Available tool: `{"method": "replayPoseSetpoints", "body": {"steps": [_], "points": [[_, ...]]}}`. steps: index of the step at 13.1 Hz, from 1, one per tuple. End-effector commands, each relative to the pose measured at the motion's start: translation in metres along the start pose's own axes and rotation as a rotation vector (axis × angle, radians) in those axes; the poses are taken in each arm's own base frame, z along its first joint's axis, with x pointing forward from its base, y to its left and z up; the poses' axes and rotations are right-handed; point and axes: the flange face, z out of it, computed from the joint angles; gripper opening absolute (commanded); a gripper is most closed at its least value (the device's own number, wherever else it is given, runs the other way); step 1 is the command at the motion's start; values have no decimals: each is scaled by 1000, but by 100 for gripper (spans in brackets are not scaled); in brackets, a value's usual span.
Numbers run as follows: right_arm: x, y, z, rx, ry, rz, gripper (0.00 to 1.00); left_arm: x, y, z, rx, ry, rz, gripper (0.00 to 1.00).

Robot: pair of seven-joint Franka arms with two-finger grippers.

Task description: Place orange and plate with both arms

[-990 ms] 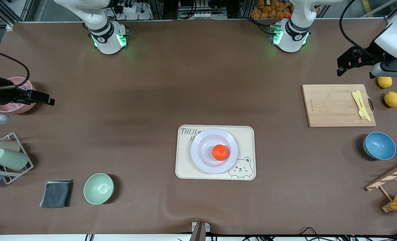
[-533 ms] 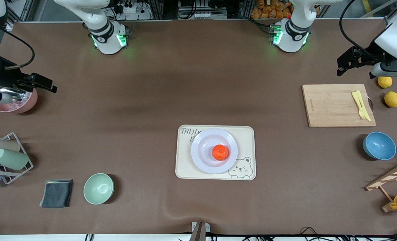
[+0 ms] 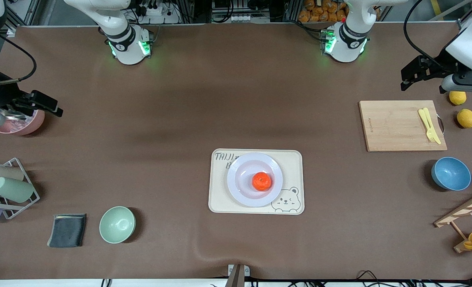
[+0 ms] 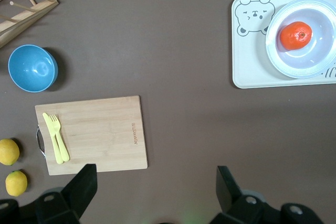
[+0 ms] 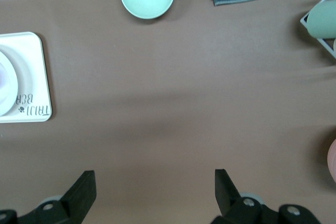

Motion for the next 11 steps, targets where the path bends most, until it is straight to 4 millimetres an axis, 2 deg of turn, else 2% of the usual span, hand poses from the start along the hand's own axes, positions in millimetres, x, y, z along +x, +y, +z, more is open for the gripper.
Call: {"method": "replayPoseSetpoints", "body": {"steps": [1, 4, 11], "points": [[10, -3, -2, -20, -2, -11, 100, -3, 1, -6, -19, 12, -16, 100], [10, -10, -4, -104, 11, -41, 100, -3, 1, -7, -22, 13, -61, 100], [11, -12, -5, -125, 15, -42, 100, -3, 1, -7, -22, 12, -57, 100]]}}
